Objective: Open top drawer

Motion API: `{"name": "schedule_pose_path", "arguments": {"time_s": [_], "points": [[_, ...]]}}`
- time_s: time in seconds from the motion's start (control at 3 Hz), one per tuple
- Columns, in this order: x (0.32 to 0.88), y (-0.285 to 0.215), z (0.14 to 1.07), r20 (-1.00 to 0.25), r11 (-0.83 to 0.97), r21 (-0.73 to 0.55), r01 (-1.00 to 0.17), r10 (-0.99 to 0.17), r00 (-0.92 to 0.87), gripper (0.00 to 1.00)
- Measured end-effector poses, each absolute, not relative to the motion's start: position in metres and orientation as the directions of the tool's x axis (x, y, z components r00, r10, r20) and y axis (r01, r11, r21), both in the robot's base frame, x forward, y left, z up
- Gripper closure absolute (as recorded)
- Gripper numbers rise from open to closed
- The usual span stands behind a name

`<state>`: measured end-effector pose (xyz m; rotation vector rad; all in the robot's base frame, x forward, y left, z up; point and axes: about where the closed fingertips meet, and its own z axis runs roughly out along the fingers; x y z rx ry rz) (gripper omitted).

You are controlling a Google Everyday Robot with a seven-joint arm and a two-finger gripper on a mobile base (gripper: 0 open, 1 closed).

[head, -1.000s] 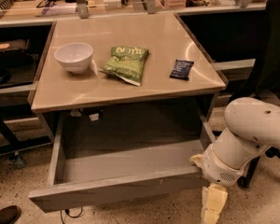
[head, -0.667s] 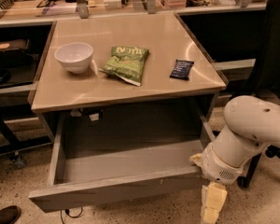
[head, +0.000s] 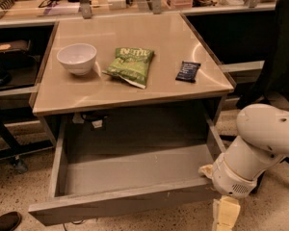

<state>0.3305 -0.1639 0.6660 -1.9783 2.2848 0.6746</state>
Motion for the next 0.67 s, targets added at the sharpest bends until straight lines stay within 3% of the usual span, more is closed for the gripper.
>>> {"name": "schedule_pose_path", "arguments": {"time_s": [0.67], "points": [[0.3044, -0.1745, 0.6713, -0.317, 0.120, 0.300, -0.946, -0.923, -0.218, 0.00]]}}
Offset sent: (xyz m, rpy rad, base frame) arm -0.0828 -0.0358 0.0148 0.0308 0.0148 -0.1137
